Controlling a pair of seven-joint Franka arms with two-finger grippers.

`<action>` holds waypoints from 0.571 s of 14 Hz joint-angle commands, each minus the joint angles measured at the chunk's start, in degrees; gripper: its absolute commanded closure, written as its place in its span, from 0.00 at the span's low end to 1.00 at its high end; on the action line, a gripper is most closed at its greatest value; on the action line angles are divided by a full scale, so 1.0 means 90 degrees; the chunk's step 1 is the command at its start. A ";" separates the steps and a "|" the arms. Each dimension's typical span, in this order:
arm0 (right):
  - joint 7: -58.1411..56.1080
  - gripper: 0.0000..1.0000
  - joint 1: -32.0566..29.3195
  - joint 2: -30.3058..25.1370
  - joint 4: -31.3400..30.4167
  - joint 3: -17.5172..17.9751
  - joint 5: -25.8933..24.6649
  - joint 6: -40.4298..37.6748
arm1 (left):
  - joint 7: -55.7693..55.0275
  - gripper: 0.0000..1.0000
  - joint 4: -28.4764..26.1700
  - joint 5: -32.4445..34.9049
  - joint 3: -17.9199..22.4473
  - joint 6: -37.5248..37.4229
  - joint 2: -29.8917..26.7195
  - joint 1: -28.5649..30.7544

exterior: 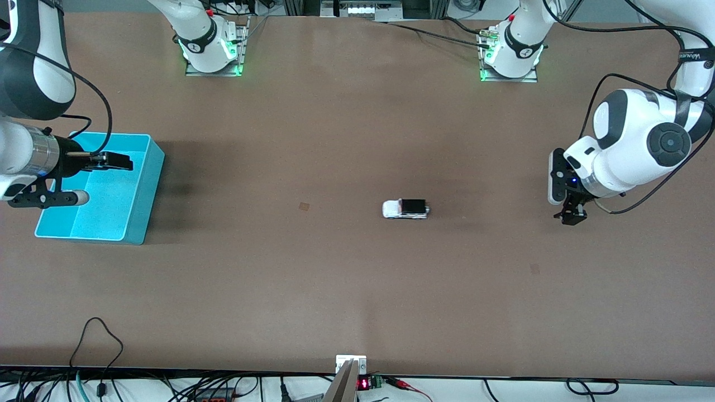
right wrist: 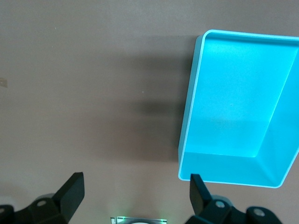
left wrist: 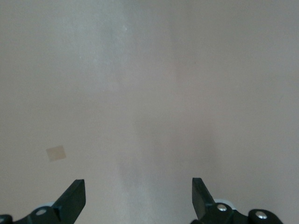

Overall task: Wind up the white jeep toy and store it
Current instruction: 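Open the left gripper and lift it off the jeep, then reach the right gripper toward the jeep while the left gripper withdraws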

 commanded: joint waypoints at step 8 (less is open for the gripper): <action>-0.0092 0.00 -0.0035 0.0007 0.0026 0.0012 0.0025 -0.0133 | -0.2359 0.00 0.0099 -0.0112 0.0029 -0.0087 -0.0028 -0.0482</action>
